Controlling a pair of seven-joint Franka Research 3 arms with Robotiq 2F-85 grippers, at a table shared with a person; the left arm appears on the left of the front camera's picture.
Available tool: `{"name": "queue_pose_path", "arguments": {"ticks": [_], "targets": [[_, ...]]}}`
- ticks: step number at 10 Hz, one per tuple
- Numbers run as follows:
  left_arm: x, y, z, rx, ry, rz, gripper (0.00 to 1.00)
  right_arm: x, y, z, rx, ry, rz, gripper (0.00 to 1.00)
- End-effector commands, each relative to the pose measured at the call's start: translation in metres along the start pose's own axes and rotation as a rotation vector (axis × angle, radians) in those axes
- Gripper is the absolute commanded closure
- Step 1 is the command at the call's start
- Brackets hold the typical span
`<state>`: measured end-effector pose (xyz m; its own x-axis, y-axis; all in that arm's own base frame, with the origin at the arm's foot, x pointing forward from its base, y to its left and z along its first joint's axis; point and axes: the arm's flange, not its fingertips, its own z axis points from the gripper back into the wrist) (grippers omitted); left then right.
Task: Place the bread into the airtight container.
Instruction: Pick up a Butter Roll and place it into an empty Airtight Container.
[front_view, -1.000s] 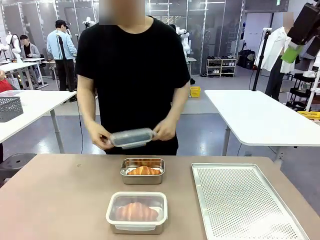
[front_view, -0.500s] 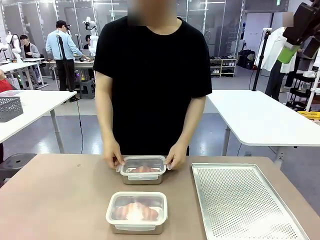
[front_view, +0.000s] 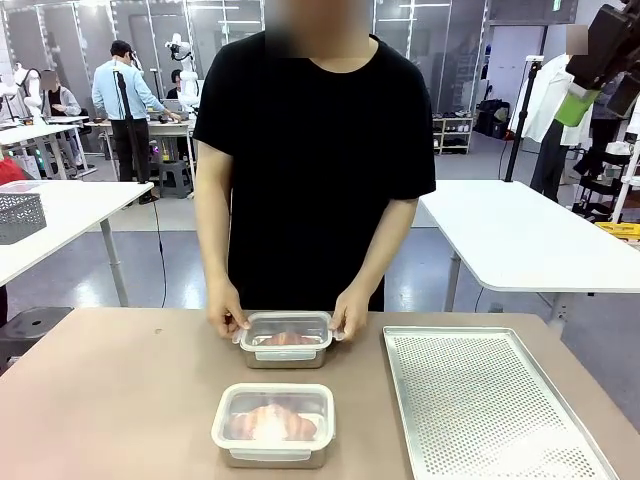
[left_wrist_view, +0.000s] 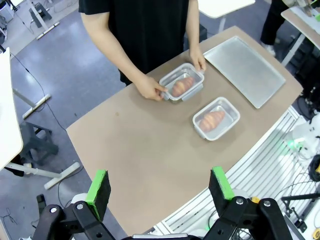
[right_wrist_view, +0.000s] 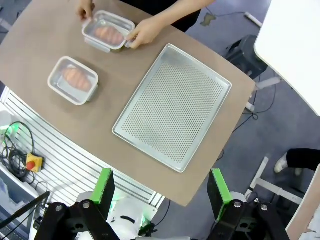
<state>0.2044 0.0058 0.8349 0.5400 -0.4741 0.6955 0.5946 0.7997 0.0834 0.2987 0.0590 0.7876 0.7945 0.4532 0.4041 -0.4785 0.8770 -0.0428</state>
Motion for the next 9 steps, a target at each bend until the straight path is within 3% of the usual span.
{"name": "queue_pose_path", "arguments": {"ticks": [1, 9], "targets": [[0.0008, -0.0010, 0.0007, -0.006, -0.003, -0.006, 0.00, -0.0028, -0.0019, 0.0006, -0.003, -0.001, 0.011, 0.07], [0.0008, -0.0010, 0.0007, -0.006, -0.003, -0.006, 0.00, -0.0028, -0.0019, 0.0006, -0.003, -0.001, 0.011, 0.07]]}}
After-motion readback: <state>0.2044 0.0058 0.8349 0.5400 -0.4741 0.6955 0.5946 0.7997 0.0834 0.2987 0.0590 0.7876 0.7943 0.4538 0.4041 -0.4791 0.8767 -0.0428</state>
